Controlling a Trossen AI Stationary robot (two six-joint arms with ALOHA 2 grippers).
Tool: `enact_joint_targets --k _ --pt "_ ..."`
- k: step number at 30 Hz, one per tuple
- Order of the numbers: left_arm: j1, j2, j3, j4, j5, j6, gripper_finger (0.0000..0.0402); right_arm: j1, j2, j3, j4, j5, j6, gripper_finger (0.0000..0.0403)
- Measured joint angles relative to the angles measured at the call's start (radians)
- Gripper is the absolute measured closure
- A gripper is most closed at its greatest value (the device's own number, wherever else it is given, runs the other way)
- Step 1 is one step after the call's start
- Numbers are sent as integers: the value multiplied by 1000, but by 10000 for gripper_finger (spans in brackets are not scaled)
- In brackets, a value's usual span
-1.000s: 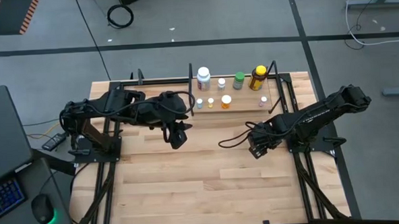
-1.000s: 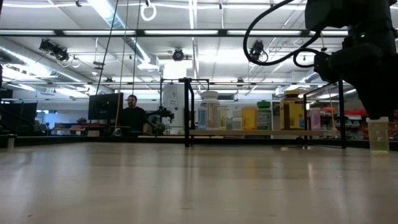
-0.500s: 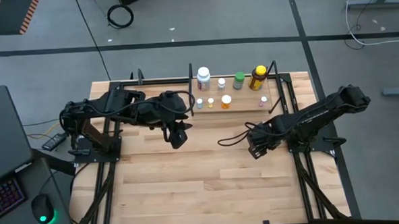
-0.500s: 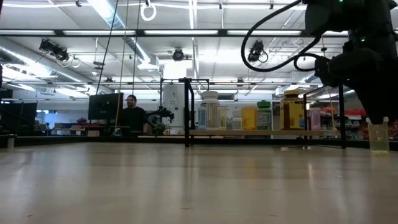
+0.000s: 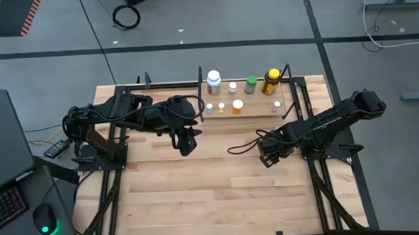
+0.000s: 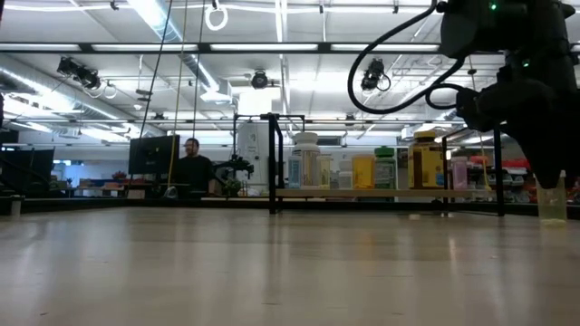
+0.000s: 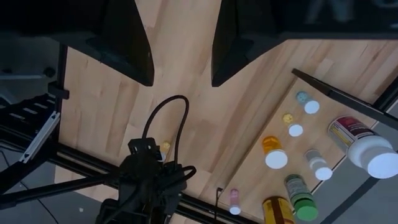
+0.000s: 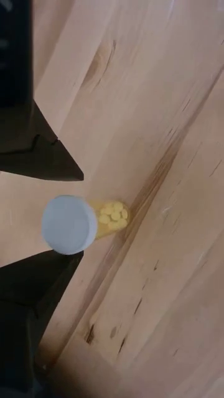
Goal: Pick and place medicine bottles onto shelf by color
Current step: Put the small yellow pill bottle on the shelf
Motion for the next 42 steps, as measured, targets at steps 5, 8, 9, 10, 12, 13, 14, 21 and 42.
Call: enact_joint_targets --k 5,8,9,10,12,13,14,21,42 --pt "0 0 0 2 0 0 234 0 0 0 1 1 0 221" --pt "0 0 0 2 0 0 236 0 0 0 1 6 0 230" --pt "0 0 0 2 0 0 236 -1 0 0 1 7 0 234" --pt "0 0 0 2 0 0 236 -1 0 0 1 9 1 237" --pt "0 0 0 2 0 0 235 -3 0 0 1 12 0 244" --pt "0 0 0 2 0 0 235 -6 0 0 1 12 0 247" --pt "0 0 0 2 0 1 235 -8 0 0 1 12 0 250" --pt "0 0 0 2 0 1 238 -38 0 0 1 19 -9 262" --pt "0 0 0 7 0 0 237 -316 21 178 -41 27 -289 265"
